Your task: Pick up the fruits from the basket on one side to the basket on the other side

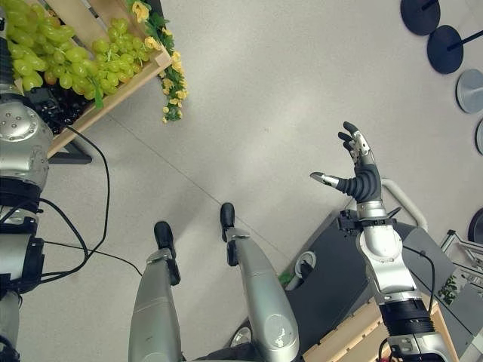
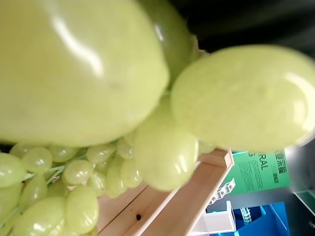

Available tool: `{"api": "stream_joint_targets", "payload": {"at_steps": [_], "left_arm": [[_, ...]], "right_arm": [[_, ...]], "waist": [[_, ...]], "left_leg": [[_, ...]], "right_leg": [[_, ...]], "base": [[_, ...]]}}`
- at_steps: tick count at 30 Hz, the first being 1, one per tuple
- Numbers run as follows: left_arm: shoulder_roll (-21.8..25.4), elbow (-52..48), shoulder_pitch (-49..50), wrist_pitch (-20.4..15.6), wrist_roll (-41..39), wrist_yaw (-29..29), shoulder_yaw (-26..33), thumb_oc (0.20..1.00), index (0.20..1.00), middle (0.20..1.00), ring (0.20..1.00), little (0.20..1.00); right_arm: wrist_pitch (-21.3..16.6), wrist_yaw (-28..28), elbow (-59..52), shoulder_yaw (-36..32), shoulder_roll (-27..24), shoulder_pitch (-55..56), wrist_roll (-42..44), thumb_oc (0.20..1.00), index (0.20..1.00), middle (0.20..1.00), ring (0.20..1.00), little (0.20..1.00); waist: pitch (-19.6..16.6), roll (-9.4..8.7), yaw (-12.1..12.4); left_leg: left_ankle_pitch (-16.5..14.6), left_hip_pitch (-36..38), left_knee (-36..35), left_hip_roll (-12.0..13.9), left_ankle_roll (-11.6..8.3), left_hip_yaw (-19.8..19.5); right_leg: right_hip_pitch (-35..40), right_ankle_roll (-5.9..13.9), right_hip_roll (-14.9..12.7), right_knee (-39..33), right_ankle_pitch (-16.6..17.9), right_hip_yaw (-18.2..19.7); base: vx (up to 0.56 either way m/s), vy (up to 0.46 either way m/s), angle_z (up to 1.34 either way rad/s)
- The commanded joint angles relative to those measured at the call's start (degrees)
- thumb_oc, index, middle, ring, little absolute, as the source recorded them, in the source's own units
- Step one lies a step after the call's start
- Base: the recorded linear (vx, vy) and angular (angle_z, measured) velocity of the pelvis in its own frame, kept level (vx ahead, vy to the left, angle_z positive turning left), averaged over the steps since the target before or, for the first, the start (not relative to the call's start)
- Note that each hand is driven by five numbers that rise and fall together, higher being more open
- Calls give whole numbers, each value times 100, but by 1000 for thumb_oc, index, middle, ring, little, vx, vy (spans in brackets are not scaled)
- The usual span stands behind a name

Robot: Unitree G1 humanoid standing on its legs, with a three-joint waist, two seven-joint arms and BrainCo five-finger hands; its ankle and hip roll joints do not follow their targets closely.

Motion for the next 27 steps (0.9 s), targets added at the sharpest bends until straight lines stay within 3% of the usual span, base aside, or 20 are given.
{"api": "stream_joint_targets", "payload": {"at_steps": [1, 3, 4, 5, 6, 17, 27], "left_arm": [[541, -175, -530, -430, 13, 220, -6, 200, 200, 200, 200, 200], [577, -148, -574, -394, 90, 272, -40, 200, 200, 200, 200, 200], [602, -120, -620, -351, 143, 284, -83, 432, 432, 432, 432, 432], [602, -118, -624, -351, 143, 283, -86, 583, 583, 583, 583, 583], [637, -102, -621, -301, 252, 251, -136, 1000, 1000, 1000, 1000, 1000], [439, -209, -464, -257, 272, 146, -45, 1000, 1000, 1000, 1000, 1000], [346, -392, -208, -178, 396, -10, 50, 1000, 1000, 1000, 1000, 1000]], "right_arm": [[-414, 43, -528, -408, -89, 164, 189, 1000, 1000, 1000, 1000, 1000], [-420, 61, -539, -421, -96, 218, 185, 1000, 1000, 1000, 1000, 1000], [-429, 56, -528, -426, -109, 241, 185, 1000, 1000, 1000, 1000, 1000], [-430, 56, -528, -427, -108, 241, 185, 1000, 1000, 1000, 1000, 1000], [-431, 85, -534, -436, -108, 245, 208, 1000, 1000, 1000, 1000, 1000], [-404, 100, -558, -533, -86, 273, 193, 1000, 1000, 1000, 1000, 1000], [-333, 151, -508, -600, -82, 293, 152, 1000, 1000, 1000, 1000, 1000]], "waist": [[-282, -407, 113], [-296, -419, 105], [-302, -432, 95], [-301, -432, 96], [-302, -441, 100], [-274, -409, 120], [-215, -272, 186]], "left_leg": [[101, 152, 119, 190, 22, -160], [96, 125, 144, 194, 24, -167], [92, 113, 155, 192, 25, -173], [91, 112, 156, 192, 25, -173], [92, 105, 157, 199, 25, -175], [105, 71, 142, 169, 36, -178], [144, 188, 46, 103, 22, -126]], "right_leg": [[224, 911, -287, 222, -375, 181], [211, 908, -284, 225, -373, 176], [211, 908, -279, 224, -364, 175], [210, 908, -279, 223, -364, 175], [209, 911, -285, 214, -355, 168], [175, 906, -287, 161, -316, 181], [260, 915, -359, 138, -296, 160]], "base": [[3, -7, -14], [1, -5, -9], [0, 0, 0], [0, 0, 0], [0, 0, 0], [0, 0, 0], [0, 0, 0]]}}
